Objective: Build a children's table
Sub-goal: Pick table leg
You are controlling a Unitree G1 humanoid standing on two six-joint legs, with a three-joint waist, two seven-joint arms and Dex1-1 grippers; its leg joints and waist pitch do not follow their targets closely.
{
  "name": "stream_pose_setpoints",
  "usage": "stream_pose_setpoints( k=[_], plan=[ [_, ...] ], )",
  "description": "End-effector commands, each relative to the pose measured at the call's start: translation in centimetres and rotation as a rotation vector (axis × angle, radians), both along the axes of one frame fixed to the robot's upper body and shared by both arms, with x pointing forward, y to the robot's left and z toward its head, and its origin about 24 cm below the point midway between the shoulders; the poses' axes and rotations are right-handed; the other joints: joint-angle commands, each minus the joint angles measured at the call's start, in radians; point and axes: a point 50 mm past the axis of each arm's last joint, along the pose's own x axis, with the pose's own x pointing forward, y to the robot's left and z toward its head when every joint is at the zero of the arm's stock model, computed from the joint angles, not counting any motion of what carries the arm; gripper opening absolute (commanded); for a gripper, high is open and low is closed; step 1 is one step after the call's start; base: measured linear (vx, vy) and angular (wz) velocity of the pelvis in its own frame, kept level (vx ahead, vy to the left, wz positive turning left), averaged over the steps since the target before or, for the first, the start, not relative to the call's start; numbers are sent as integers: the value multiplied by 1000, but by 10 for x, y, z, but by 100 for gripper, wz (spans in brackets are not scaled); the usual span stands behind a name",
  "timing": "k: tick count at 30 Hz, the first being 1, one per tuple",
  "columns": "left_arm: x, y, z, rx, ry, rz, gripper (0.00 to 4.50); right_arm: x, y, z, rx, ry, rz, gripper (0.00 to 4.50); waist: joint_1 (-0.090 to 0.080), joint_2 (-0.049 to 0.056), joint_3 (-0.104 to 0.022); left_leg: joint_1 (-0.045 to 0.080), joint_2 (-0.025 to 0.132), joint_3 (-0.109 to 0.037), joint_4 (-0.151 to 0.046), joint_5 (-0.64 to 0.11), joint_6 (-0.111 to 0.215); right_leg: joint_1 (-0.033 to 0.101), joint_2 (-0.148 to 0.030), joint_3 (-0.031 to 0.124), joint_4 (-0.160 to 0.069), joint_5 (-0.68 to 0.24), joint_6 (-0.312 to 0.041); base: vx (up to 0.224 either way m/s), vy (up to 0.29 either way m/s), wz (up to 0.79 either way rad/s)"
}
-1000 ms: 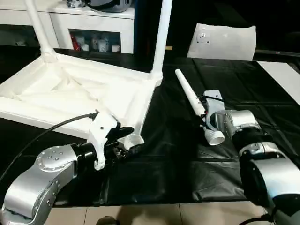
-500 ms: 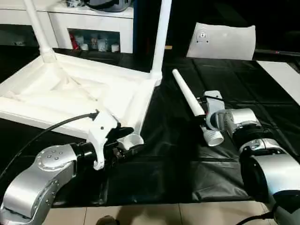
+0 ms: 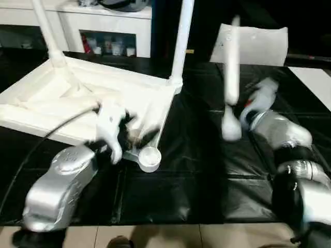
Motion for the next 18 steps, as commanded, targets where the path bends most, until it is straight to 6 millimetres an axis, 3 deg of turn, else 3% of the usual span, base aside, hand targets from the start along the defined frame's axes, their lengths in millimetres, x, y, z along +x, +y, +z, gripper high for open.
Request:
stream_pose_setpoints(
  k=[1, 3, 4, 7, 13, 16, 18],
  plan=[
    [5, -5, 5, 6, -51, 1, 440, -3, 0, 25, 64, -160, 50, 188, 4, 13, -73, 24, 35, -4, -58, -85, 5, 47, -92, 45, -75, 193, -154, 0, 0, 0],
    [14, -15, 15, -113, -32, -44, 450, -24, 10, 42, 186, -325, 217, 188, 7, 14, -73, 26, 37, -3, -58, -92, 3, 46, -94, 45, -76, 169, -159, 0, 0, 0],
    [17, -20, 20, -184, -15, -79, 450, -33, 13, 46, 220, -370, 280, 188, 16, 15, -73, 33, 39, -2, -56, -97, 10, 44, -95, 47, -78, 174, -158, 0, 0, 0],
    [22, -28, 34, -271, -35, -140, 450, -45, 20, 50, 247, -411, 370, 188, 19, 9, -71, 27, 39, -5, -62, -99, 6, 44, -99, 44, -79, 132, -180, 0, 0, 0],
    [36, -50, 68, -439, -81, -236, 450, -68, 41, 58, 294, -473, 559, 187, 26, 3, -64, 27, 38, -3, -65, -130, -8, 40, -104, 47, -99, -32, -155, 0, 0, 0],
    [39, -62, 82, -558, -53, -309, 450, -79, 54, 58, 308, -475, 642, 187, 26, 9, -66, 26, 38, -5, -65, -116, -14, 39, -104, 45, -96, -15, -158, 0, 0, 0],
    [40, -65, 85, -581, -42, -333, 450, -82, 57, 58, 312, -476, 665, 187, 26, 6, -67, 23, 38, -6, -66, -109, -10, 39, -104, 45, -97, 6, -159, 0, 0, 0]
  ],
)
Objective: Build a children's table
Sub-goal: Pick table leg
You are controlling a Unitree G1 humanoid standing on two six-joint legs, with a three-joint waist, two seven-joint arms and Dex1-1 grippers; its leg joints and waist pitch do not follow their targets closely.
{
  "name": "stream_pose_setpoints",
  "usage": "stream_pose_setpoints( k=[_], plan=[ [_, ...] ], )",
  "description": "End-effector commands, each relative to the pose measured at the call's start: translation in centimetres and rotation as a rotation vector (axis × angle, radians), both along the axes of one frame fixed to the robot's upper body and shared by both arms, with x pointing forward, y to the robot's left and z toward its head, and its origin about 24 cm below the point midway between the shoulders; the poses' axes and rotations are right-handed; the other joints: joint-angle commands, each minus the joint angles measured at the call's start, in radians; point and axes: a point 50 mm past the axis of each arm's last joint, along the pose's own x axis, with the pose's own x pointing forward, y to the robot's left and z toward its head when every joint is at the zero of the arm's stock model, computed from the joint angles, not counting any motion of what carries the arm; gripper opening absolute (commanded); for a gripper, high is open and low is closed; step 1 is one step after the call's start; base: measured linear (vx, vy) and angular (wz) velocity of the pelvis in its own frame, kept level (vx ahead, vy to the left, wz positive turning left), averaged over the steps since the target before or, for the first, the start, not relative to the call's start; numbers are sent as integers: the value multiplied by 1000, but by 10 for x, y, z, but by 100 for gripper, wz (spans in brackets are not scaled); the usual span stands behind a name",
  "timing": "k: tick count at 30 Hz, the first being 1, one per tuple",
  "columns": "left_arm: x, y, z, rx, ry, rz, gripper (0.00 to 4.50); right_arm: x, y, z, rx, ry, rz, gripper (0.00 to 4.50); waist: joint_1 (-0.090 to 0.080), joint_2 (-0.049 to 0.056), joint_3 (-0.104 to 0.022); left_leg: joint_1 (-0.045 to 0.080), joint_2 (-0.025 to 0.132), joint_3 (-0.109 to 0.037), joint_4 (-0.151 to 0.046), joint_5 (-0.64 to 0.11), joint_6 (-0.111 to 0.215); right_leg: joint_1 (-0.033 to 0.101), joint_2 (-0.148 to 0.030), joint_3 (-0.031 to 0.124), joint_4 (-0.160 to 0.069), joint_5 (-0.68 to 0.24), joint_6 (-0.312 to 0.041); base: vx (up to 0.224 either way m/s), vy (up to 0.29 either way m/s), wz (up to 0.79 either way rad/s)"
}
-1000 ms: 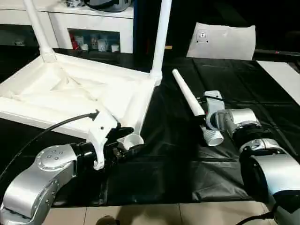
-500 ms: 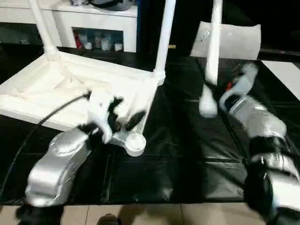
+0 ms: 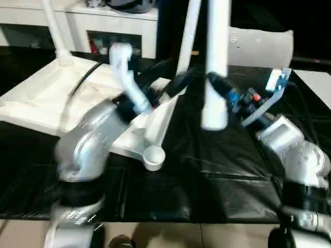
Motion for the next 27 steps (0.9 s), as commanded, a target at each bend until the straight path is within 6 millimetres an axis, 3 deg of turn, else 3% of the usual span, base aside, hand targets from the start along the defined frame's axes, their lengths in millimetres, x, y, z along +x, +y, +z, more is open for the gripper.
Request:
stream_pose_setpoints(
  k=[1, 7, 10, 11, 15, 22, 27],
  plan=[
    [2, -4, 2, -13, 19, -26, 450, -5, 1, 6, 6, -33, 24, 187, 2, 6, -66, 25, 38, -7, -66, -114, -18, 37, -102, 44, -88, 0, -158, 0, 0, 0],
    [4, -10, 5, -38, 34, -57, 450, -13, 7, 5, -19, -37, 69, 187, 4, 6, -70, 24, 40, -7, -65, -79, -8, 39, -102, 43, -84, 72, -155, 0, 0, 0],
    [3, -10, 7, -60, 31, -59, 450, -15, 13, 0, -117, -56, 62, 187, 8, 4, -70, 23, 40, -7, -64, -71, -5, 42, -103, 42, -84, 92, -152, 0, 0, 0],
    [3, -11, 8, -65, 30, -59, 422, -15, 13, -1, -141, -60, 56, 187, 6, 3, -69, 22, 40, -7, -65, -79, -10, 41, -105, 42, -86, 81, -152, 0, 0, 0],
    [6, -9, 8, -68, 41, -16, 395, -12, 22, -4, -248, -94, 7, 187, 5, 2, -65, 24, 40, -6, -67, -119, -25, 39, -108, 45, -94, -11, -134, 0, 0, 0],
    [12, -7, 2, -42, 117, 120, 331, -2, 31, -5, -400, -188, -152, 187, 2, 5, -65, 26, 42, -8, -68, -120, -35, 35, -104, 45, -90, 10, -129, 0, 0, 0],
    [20, -9, -13, -21, 209, 300, 291, -7, 51, -9, -541, -334, -194, 187, -4, -6, -64, 22, 40, -8, -66, -119, -25, 40, -105, 48, -93, 24, -116, 0, 0, 0]
  ],
)
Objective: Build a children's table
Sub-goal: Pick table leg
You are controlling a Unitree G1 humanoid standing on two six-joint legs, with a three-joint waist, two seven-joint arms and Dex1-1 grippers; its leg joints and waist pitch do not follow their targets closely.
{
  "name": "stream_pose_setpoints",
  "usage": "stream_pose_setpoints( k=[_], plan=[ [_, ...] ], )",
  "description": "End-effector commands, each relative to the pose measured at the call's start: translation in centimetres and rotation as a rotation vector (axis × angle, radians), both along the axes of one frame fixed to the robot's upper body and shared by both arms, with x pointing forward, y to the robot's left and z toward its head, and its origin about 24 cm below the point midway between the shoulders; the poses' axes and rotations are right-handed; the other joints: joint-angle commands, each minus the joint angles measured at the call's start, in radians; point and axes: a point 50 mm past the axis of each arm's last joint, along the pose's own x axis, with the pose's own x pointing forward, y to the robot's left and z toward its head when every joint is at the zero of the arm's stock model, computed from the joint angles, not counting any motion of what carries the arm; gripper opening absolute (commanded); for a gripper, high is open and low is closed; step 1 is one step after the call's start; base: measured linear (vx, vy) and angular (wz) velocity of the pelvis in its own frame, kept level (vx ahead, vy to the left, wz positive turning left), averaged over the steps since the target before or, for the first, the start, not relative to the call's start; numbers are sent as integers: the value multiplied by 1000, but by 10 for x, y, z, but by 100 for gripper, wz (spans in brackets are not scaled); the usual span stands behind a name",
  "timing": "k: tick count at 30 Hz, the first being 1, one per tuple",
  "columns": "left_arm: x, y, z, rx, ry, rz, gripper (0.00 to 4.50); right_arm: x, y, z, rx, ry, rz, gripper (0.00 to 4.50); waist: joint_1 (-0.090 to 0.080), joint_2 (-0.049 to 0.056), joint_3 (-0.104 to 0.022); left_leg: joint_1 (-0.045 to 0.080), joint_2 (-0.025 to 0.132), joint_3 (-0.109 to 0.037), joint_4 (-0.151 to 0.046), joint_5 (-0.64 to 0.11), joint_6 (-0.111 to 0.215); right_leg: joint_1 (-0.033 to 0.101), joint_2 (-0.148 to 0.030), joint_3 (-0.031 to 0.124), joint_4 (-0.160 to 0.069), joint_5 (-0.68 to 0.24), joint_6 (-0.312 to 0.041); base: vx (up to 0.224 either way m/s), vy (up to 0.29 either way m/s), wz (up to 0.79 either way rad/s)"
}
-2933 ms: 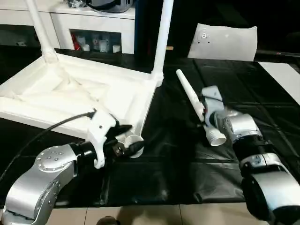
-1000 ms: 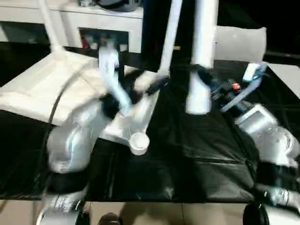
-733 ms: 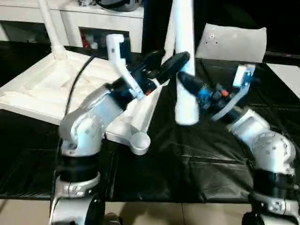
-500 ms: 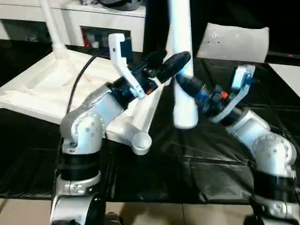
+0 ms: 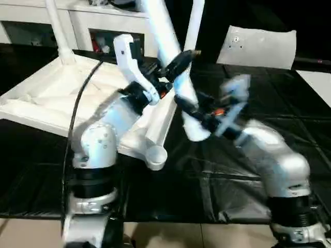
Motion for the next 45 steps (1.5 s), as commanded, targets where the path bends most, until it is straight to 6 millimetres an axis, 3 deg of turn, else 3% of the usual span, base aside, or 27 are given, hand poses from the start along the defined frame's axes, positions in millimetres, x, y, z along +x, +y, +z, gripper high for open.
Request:
stream_pose_setpoints(
  k=[1, 8, 14, 29, 31, 35, 45],
  plan=[
    [3, -1, -5, 25, 29, 65, 285, -1, 2, 2, -31, -66, -27, 187, 0, -3, -65, 27, 43, -8, -64, -121, -27, 41, -105, 49, -84, 19, -122, 0, 0, 0],
    [1, -9, -9, 27, 64, 141, 257, -3, 14, -3, -84, -161, -70, 187, -3, -6, -62, 29, 43, -8, -65, -148, -21, 35, -103, 50, -86, -8, -116, 0, 0, 0],
    [0, -14, -9, 26, 72, 161, 202, -1, 15, -5, -104, -197, -99, 187, -5, -6, -63, 29, 42, -9, -64, -147, -15, 35, -100, 50, -85, 5, -109, 0, 0, 0],
    [2, -8, -9, 22, 73, 194, 189, 2, 16, -9, -104, -196, -128, 187, -6, -6, -63, 30, 41, -8, -63, -150, -11, 35, -99, 50, -82, 21, -112, 0, 0, 0],
    [2, -8, -10, 22, 74, 197, 189, 3, 15, -9, -94, -186, -140, 257, -7, -6, -63, 29, 41, -8, -63, -148, -9, 35, -99, 49, -82, 24, -112, 0, 0, 0],
    [7, -3, -11, 25, 75, 217, 188, 5, 13, -9, -54, -145, -127, 270, -7, -4, -63, 29, 41, -9, -63, -152, -8, 35, -99, 50, -83, 22, -112, 0, 0, 0],
    [20, 19, -14, 110, 38, 242, 186, 2, 3, 0, 75, -54, -44, 350, -4, 0, -65, 32, 43, -11, -67, -148, -7, 35, -101, 49, -80, 42, -114, 0, 0, 0]
  ],
)
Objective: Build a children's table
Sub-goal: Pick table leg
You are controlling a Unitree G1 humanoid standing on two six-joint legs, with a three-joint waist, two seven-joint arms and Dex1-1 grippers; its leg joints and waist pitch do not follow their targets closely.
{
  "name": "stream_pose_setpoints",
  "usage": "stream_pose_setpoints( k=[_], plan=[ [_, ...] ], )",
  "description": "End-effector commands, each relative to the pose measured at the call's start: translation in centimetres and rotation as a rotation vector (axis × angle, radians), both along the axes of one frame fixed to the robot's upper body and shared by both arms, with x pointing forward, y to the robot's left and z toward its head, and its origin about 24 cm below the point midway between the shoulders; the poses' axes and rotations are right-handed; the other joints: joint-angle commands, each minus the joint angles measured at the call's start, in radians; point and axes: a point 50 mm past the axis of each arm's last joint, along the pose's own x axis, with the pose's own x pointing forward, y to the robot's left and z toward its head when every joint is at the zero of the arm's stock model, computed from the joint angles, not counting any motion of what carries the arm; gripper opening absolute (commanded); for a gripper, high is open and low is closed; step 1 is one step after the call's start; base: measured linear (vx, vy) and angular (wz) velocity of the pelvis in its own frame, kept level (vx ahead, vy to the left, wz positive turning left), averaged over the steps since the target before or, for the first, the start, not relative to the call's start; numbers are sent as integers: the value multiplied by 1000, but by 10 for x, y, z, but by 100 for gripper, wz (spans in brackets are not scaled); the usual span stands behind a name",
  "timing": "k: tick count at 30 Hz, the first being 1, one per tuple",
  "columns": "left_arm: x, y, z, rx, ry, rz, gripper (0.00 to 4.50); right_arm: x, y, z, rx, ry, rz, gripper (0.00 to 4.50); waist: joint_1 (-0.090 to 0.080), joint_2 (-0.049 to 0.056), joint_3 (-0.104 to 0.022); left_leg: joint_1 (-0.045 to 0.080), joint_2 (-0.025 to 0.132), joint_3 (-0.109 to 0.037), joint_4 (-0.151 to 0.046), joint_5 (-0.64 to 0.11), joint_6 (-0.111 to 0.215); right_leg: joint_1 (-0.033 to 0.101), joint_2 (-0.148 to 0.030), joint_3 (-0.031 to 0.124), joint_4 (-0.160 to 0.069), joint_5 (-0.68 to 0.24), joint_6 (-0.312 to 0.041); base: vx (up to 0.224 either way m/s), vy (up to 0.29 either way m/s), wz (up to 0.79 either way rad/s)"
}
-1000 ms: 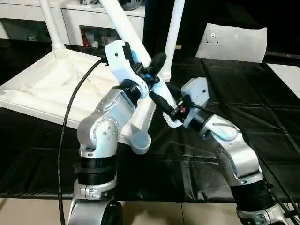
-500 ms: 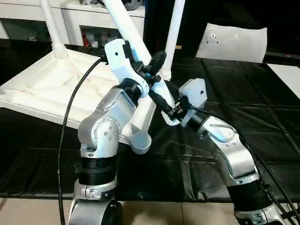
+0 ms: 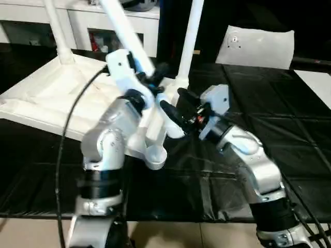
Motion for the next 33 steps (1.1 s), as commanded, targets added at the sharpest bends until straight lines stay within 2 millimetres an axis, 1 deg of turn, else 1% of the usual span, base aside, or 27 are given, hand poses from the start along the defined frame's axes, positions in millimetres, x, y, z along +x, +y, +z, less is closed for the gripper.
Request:
stream_pose_setpoints(
  k=[1, 2, 3, 4, 5, 6, 7, 8, 9, 10, 11, 12, 16, 17, 19, 20, 21, 22, 23, 24, 26, 27, 28, 29, 30, 32, 33],
  plan=[
    [2, -2, 11, 15, -51, -40, 186, 3, -11, 9, 25, 9, -15, 359, -2, 4, -67, 33, 44, -12, -67, -142, -12, 35, -101, 47, -77, 46, -121, 0, 0, 0],
    [3, 1, 13, 23, -62, -62, 186, 5, -17, 10, 24, 46, -9, 379, -3, 5, -67, 34, 43, -11, -67, -141, -13, 34, -101, 47, -77, 45, -123, 0, 0, 0],
    [4, 3, 14, 29, -69, -78, 186, 6, -20, 10, 24, 72, -3, 379, -2, 4, -67, 37, 40, -10, -66, -138, -13, 34, -98, 47, -79, 39, -124, 0, 0, 0],
    [4, 4, 16, 33, -74, -110, 186, 7, -24, 11, 20, 84, 7, 388, -1, 0, -66, 35, 40, -9, -67, -141, -17, 35, -99, 47, -80, 25, -123, 0, 0, 0],
    [4, 5, 18, 37, -81, -166, 186, 7, -28, 12, 8, 107, 26, 400, 1, 2, -65, 36, 38, -8, -67, -142, -23, 35, -100, 46, -80, 6, -123, 0, 0, 0],
    [3, 5, 20, 40, -89, -209, 186, 8, -31, 12, -6, 119, 39, 400, 2, 4, -66, 36, 41, -8, -66, -143, -25, 34, -102, 47, -80, 2, -124, 0, 0, 0],
    [2, 5, 21, 35, -97, -253, 186, 8, -33, 12, -20, 132, 56, 412, 1, -1, -65, 35, 40, -7, -67, -141, -27, 34, -101, 47, -81, -3, -128, 0, 0, 0],
    [0, 4, 24, 10, -98, -335, 186, 8, -37, 12, -41, 161, 87, 427, 2, -1, -65, 36, 38, -6, -65, -137, -28, 34, -101, 46, -79, -5, -131, 0, 0, 0],
    [-1, 4, 25, 1, -97, -367, 186, 8, -38, 12, -48, 176, 98, 440, 3, 0, -65, 34, 37, -6, -65, -124, -26, 34, -101, 46, -77, 0, -139, 0, 0, 0],
    [-4, 2, 28, -2, -110, -431, 186, 7, -40, 11, -59, 196, 122, 440, 2, -7, -65, 32, 38, -4, -64, -121, -23, 35, -103, 46, -79, -2, -146, 0, 0, 0],
    [-6, 1, 30, 0, -122, -482, 186, 7, -41, 11, -67, 210, 142, 447, 3, -5, -65, 33, 37, -4, -63, -121, -22, 35, -103, 45, -78, -9, -150, 0, 0, 0],
    [-10, -1, 35, -2, -143, -564, 186, 5, -42, 12, -59, 240, 185, 447, 4, -7, -65, 33, 38, -2, -63, -119, -18, 34, -104, 46, -80, -21, -151, 0, 0, 0],
    [-19, -7, 43, -9, -183, -727, 186, 1, -41, 17, -35, 264, 289, 447, 5, -7, -65, 32, 39, -3, -63, -111, -13, 34, -105, 44, -77, -13, -163, 0, 0, 0],
    [-22, -9, 45, -5, -192, -776, 186, -2, -40, 18, -20, 272, 331, 447, 6, -12, -64, 33, 40, -1, -63, -114, -9, 34, -105, 44, -79, -26, -166, 0, 0, 0],
    [-25, -12, 45, 21, -203, -841, 186, -6, -39, 19, -18, 281, 399, 447, 6, -11, -64, 31, 41, -1, -64, -114, -10, 34, -106, 45, -79, -33, -169, 0, 0, 0],
    [-25, -12, 45, 21, -203, -842, 186, -6, -39, 19, -18, 281, 400, 447, 6, -12, -63, 32, 40, -1, -64, -116, -9, 33, -104, 44, -81, -39, -166, 0, 0, 0],
    [-26, -13, 46, 35, -209, -877, 186, -9, -38, 18, -26, 289, 434, 447, 7, -12, -62, 33, 41, -1, -65, -119, -11, 33, -106, 45, -81, -46, -164, 0, 0, 0],
    [-27, -14, 47, 47, -219, -901, 186, -10, -38, 18, -39, 296, 461, 431, 9, -11, -63, 33, 42, -1, -66, -121, -14, 35, -106, 44, -82, -54, -160, 0, 0, 0],
    [-28, -15, 48, 53, -224, -917, 186, -11, -38, 17, -47, 301, 475, 431, 8, -11, -63, 33, 43, -1, -66, -119, -16, 35, -106, 45, -81, -52, -159, 0, 0, 0],
    [-30, -15, 50, 64, -233, -951, 186, -12, -36, 15, -57, 314, 494, 420, 8, -8, -63, 33, 43, -3, -66, -122, -20, 34, -106, 44, -81, -49, -160, 0, 0, 0],
    [-31, -16, 51, 72, -238, -976, 186, -12, -36, 15, -60, 323, 502, 400, 8, -10, -63, 34, 42, -2, -67, -125, -25, 33, -107, 44, -81, -53, -165, 0, 0, 0],
    [-34, -16, 51, 92, -247, -1026, 186, -11, -34, 15, -65, 338, 511, 388, 7, -8, -63, 34, 42, -2, -67, -124, -28, 33, -107, 44, -80, -50, -171, 0, 0, 0],
    [-36, -17, 51, 104, -248, -1053, 186, -10, -33, 14, -69, 346, 516, 376, 6, -11, -63, 35, 41, -2, -67, -125, -29, 33, -106, 43, -79, -54, -174, 0, 0, 0],
    [-37, -17, 51, 111, -249, -1068, 186, -9, -32, 14, -72, 352, 521, 376, 6, -10, -62, 33, 41, -1, -67, -127, -31, 32, -106, 44, -79, -59, -175, 0, 0, 0],
    [-38, -18, 51, 116, -249, -1077, 185, -9, -32, 14, -74, 357, 527, 359, 7, -9, -62, 34, 42, -1, -67, -127, -33, 33, -108, 44, -79, -59, -177, 0, 0, 0],
    [-38, -18, 51, 121, -251, -1081, 185, -9, -32, 14, -76, 359, 532, 350, 8, -9, -63, 34, 43, -1, -65, -123, -32, 33, -107, 44, -77, -41, -179, 0, 0, 0],
    [-38, -18, 51, 129, -252, -1088, 185, -10, -32, 14, -83, 363, 546, 350, 8, -15, -64, 33, 42, -1, -66, -117, -29, 35, -106, 43, -76, -34, -179, 0, 0, 0]
  ],
)
